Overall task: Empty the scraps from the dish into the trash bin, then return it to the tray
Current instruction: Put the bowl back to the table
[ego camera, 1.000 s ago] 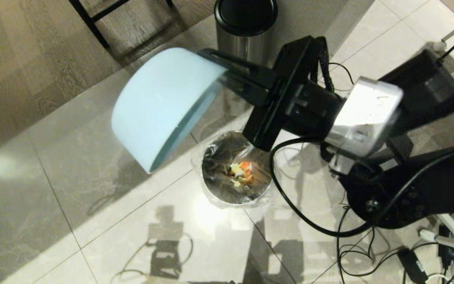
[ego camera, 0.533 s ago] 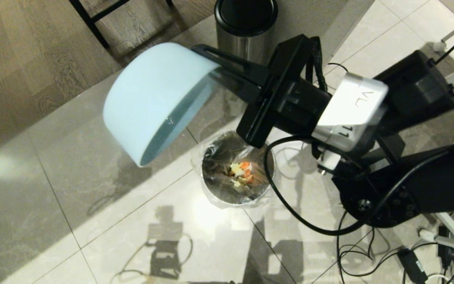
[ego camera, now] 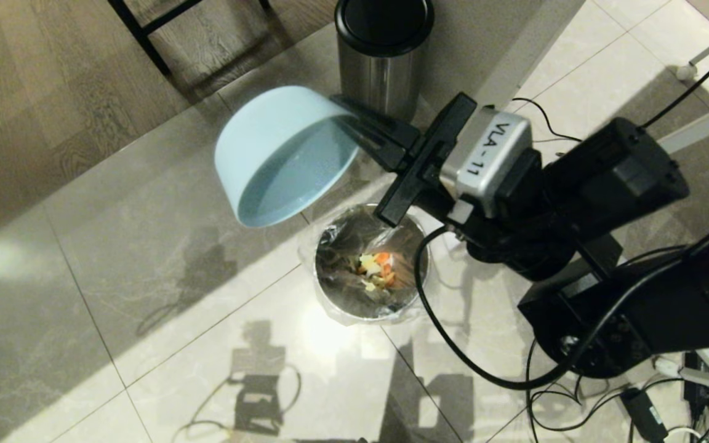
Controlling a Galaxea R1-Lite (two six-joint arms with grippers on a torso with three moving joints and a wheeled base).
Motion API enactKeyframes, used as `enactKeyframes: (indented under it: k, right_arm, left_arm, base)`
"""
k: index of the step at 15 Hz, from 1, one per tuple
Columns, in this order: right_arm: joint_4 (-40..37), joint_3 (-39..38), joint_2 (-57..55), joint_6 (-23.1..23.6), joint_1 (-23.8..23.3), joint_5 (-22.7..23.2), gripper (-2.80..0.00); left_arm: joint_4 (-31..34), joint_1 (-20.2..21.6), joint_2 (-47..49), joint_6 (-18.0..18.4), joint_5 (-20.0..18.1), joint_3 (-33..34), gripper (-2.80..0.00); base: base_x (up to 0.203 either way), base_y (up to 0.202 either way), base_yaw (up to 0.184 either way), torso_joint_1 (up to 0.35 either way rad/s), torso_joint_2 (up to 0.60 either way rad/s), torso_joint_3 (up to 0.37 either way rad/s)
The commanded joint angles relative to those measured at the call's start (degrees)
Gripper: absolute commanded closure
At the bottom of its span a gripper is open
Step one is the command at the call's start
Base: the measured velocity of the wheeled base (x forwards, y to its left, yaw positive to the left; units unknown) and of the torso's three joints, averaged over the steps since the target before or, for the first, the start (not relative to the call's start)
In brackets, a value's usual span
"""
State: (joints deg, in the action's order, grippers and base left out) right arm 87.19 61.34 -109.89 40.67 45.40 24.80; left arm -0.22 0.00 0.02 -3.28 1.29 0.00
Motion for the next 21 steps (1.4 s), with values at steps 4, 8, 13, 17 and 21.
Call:
enactKeyframes:
  k: [4, 8, 13, 17, 21]
  right_arm:
    - [2.8, -2.5, -1.6, -3.4, 0.0, -12.3, 0.00]
    - [2.8, -3.0, -1.6, -3.1, 0.0, -13.3, 0.00]
    - [2.8, -2.9, -3.4, -3.4, -0.2, -13.2, 0.00]
    - [2.8, -5.5, -5.2, -3.5, -0.2, -13.2, 0.00]
    - [2.8, -5.5, -6.1, -5.0, -0.2, -13.3, 0.00]
  left_arm:
    - [0.0, 0.0, 0.1, -0.1, 0.0, 0.0, 0.00]
    - [0.0, 0.0, 0.1, -0.1, 0.0, 0.0, 0.00]
    - [0.0, 0.0, 0.1, -0.1, 0.0, 0.0, 0.00]
    - [0.0, 0.0, 0.1, -0.1, 0.0, 0.0, 0.00]
    - [0.0, -0.1, 0.1, -0.1, 0.0, 0.0, 0.00]
  base:
    - [0.000, 0.000, 0.000, 0.000, 0.00, 0.000]
    - [0.000, 0.000, 0.000, 0.000, 0.00, 0.000]
    - [0.000, 0.000, 0.000, 0.000, 0.00, 0.000]
    - [0.000, 0.000, 0.000, 0.000, 0.00, 0.000]
    - [0.000, 0.000, 0.000, 0.000, 0.00, 0.000]
